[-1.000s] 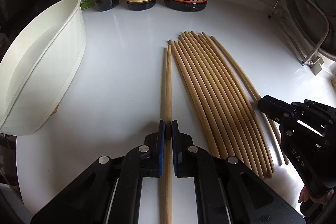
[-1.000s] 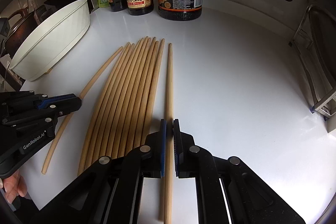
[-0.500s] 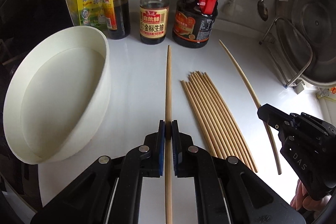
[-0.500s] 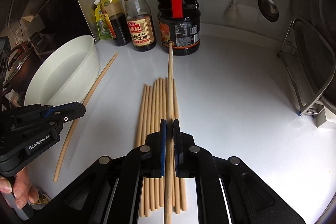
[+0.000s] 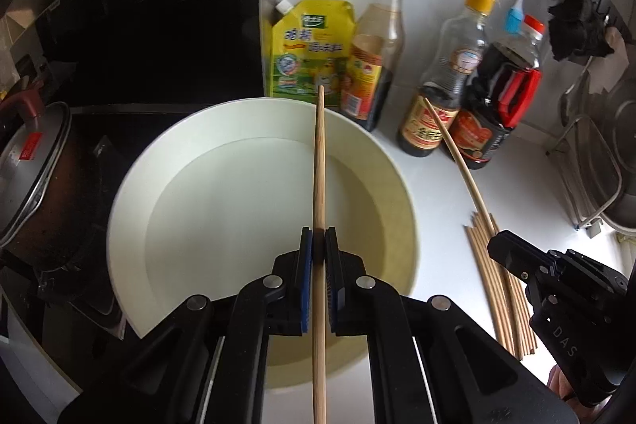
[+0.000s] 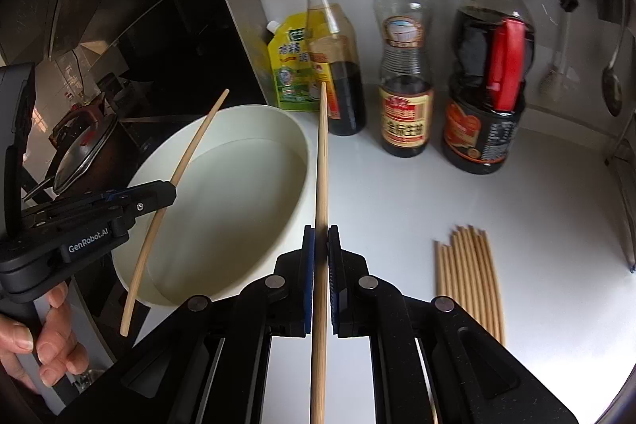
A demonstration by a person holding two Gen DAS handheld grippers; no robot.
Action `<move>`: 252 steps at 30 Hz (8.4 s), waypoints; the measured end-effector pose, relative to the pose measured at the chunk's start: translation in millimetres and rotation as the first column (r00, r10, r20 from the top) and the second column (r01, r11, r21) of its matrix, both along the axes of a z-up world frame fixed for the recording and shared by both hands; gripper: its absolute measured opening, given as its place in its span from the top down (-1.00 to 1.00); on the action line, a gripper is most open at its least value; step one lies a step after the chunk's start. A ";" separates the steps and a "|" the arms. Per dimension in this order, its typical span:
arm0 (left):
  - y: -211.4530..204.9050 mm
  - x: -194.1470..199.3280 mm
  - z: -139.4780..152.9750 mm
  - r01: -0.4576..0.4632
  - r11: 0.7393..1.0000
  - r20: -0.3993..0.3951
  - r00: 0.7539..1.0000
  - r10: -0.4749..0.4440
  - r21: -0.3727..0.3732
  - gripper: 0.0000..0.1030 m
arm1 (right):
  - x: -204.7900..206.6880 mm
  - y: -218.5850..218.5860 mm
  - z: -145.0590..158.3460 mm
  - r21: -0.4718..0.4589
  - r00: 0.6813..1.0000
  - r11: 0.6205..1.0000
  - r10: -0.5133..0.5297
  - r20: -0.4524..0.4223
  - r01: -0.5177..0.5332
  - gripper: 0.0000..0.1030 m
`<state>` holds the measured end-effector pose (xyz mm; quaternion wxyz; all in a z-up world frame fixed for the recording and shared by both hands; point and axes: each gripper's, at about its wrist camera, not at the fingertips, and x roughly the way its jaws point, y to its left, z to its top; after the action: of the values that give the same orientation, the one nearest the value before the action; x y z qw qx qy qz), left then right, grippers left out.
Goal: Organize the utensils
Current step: 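Carry the held chopsticks with both tools over the white basin, then open both tools to drop the chopsticks into the basin, then move both open tools back over the chopstick pile, then close the left tool on one chopstick while the right tool grasps another, then carry the held chopsticks with both tools over the white basin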
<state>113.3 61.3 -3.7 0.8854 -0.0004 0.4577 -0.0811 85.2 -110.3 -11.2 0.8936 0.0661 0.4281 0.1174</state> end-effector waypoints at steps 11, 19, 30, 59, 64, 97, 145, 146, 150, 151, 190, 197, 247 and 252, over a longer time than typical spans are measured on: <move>62.2 38.4 -33.6 -0.012 0.998 -0.057 0.998 0.016 0.064 0.86 | 66.6 99.4 -30.8 0.013 0.990 0.995 0.101 -0.102 -0.100 0.88; 72.2 57.9 -64.7 0.004 0.998 -0.117 0.993 0.003 0.063 0.86 | 90.1 113.1 -63.5 0.002 0.979 0.998 0.061 -0.193 -0.062 0.88; 77.9 68.1 -76.3 0.011 0.998 -0.134 0.991 -0.002 0.065 0.76 | 93.7 113.6 -71.3 -0.029 0.976 0.999 0.028 -0.214 -0.035 0.87; 96.7 15.5 -37.7 -0.103 0.994 -0.069 0.992 0.106 0.040 -0.18 | 33.6 100.7 -31.2 -0.041 0.985 0.997 0.062 -0.162 -0.069 0.39; 87.6 -0.3 -31.3 -0.104 0.994 -0.061 0.993 0.106 0.032 -0.19 | 17.1 91.8 -21.8 -0.047 0.985 0.996 0.069 -0.155 -0.077 0.29; -71.5 -78.0 -24.9 0.089 0.996 -0.053 0.995 -0.087 0.024 -0.69 | -95.4 -87.2 -22.0 -0.117 0.971 0.980 -0.178 -0.159 0.160 -0.23; -178.9 -86.5 -112.1 0.075 0.997 -0.142 0.987 -0.070 0.030 -0.83 | -85.6 -172.0 -116.4 -0.263 0.983 0.961 -0.130 -0.131 0.092 -0.23; -180.2 -86.6 -113.2 0.078 0.997 -0.145 0.987 -0.073 0.030 -0.83 | -85.0 -172.9 -116.4 -0.262 0.983 0.961 -0.130 -0.129 0.093 -0.23; -184.7 -88.8 -116.8 0.094 0.995 -0.149 0.985 -0.087 0.037 -0.83 | -85.1 -179.7 -116.7 -0.251 0.982 0.962 -0.139 -0.125 0.104 -0.23; -185.6 -89.2 -117.5 0.095 0.995 -0.150 0.985 -0.088 0.038 -0.83 | -85.7 -181.6 -116.9 -0.251 0.982 0.962 -0.142 -0.123 0.107 -0.23; -186.6 -71.3 -137.9 0.038 0.995 -0.141 0.990 -0.025 0.092 -0.86 | -70.8 -184.5 -118.8 -0.245 0.992 0.968 -0.074 -0.102 0.047 -0.22; -190.0 -72.3 -131.7 0.057 0.994 -0.121 0.992 -0.046 0.091 -0.30 | -64.7 -177.0 -117.4 -0.237 0.995 0.971 -0.011 -0.099 -0.013 0.16; 65.8 28.0 -22.9 -0.038 0.997 -0.037 0.998 0.041 0.072 0.86 | 59.2 77.3 -7.2 -0.039 0.996 0.997 0.070 -0.047 -0.072 0.88; 75.8 39.9 -41.6 -0.029 0.997 -0.080 0.996 0.035 0.069 0.86 | 80.7 105.3 -29.9 -0.044 0.989 0.995 0.083 -0.123 -0.089 0.88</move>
<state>153.2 137.0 -45.2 0.8667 0.0190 0.4958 -0.0513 165.9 -5.0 -41.1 0.8614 0.0327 0.4869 0.1409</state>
